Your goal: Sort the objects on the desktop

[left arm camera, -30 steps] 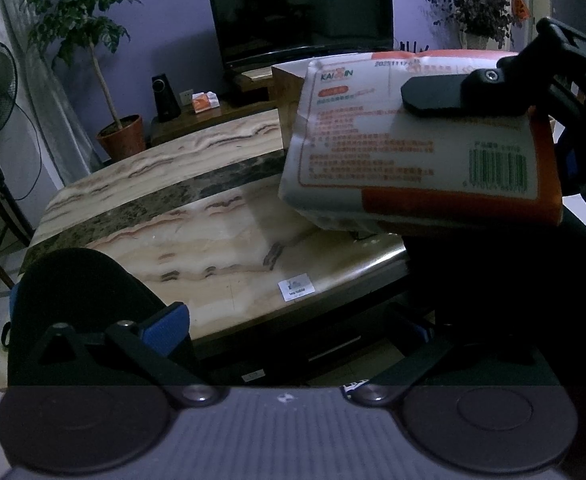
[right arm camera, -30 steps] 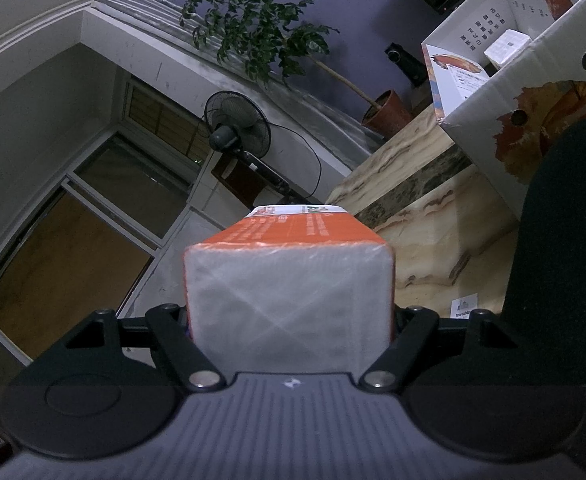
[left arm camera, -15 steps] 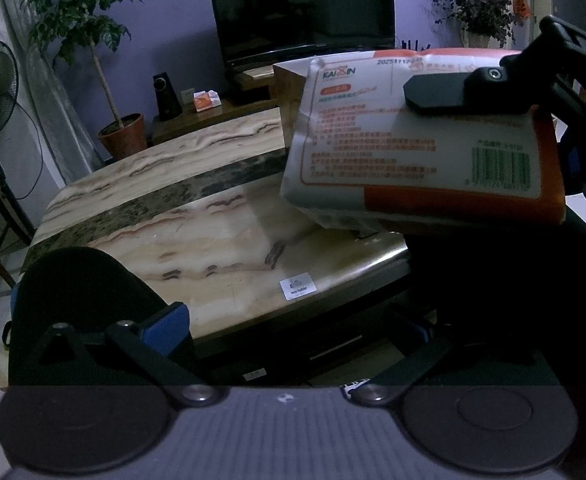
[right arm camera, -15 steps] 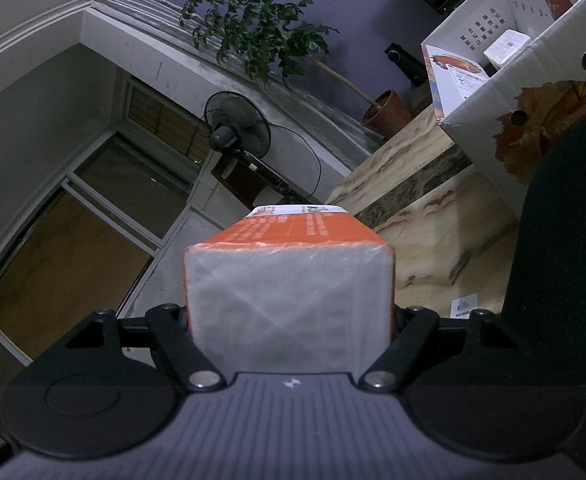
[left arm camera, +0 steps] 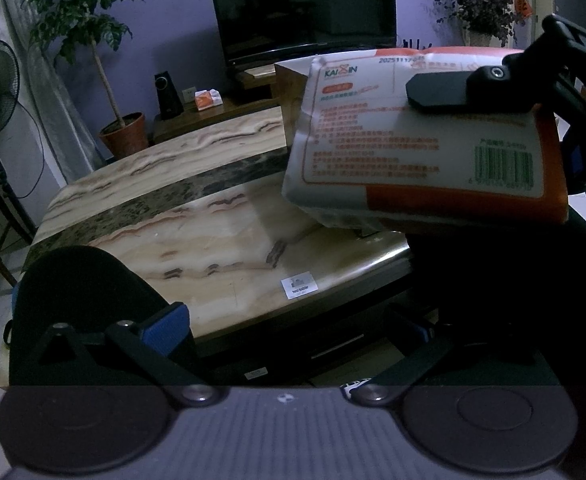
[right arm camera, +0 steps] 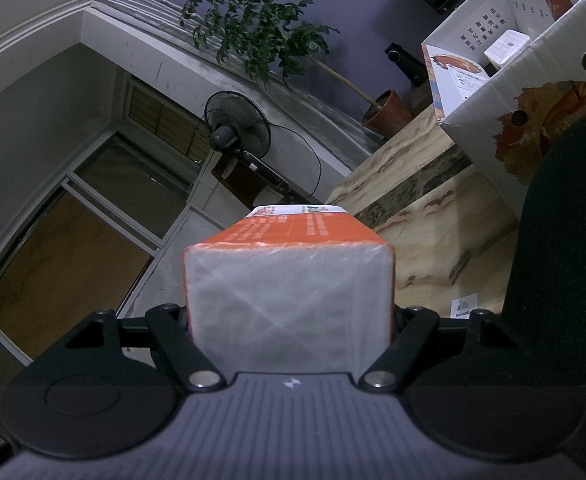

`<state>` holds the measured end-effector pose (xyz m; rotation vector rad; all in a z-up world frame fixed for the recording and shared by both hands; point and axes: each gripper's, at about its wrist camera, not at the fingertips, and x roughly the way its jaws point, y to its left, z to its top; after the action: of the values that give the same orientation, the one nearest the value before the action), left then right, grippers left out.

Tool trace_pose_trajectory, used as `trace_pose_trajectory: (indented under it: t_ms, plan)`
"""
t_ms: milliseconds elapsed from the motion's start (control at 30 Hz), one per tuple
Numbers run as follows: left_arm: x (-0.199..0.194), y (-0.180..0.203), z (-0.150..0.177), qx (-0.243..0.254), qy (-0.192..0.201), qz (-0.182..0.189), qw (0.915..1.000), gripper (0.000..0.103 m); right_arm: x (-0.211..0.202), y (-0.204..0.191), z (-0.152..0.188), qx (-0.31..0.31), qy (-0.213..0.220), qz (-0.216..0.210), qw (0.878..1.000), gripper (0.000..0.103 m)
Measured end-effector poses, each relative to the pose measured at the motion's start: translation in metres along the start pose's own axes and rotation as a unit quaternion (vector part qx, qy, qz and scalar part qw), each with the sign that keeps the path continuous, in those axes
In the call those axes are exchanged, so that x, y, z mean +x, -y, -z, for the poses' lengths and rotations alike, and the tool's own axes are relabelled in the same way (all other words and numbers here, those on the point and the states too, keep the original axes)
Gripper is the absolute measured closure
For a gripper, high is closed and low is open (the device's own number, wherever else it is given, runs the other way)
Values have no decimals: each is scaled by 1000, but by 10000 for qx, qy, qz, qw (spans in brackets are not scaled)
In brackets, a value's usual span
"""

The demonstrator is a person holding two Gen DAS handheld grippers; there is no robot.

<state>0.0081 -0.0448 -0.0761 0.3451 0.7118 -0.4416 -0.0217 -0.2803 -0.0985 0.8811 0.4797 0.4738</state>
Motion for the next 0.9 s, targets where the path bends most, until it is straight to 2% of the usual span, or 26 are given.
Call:
trace_pose_trajectory:
  t_ms: [900]
  plan:
    - [0, -1, 1, -5, -50, -26, 10000, 1, 1, -1, 1, 18, 0, -5, 10000, 24]
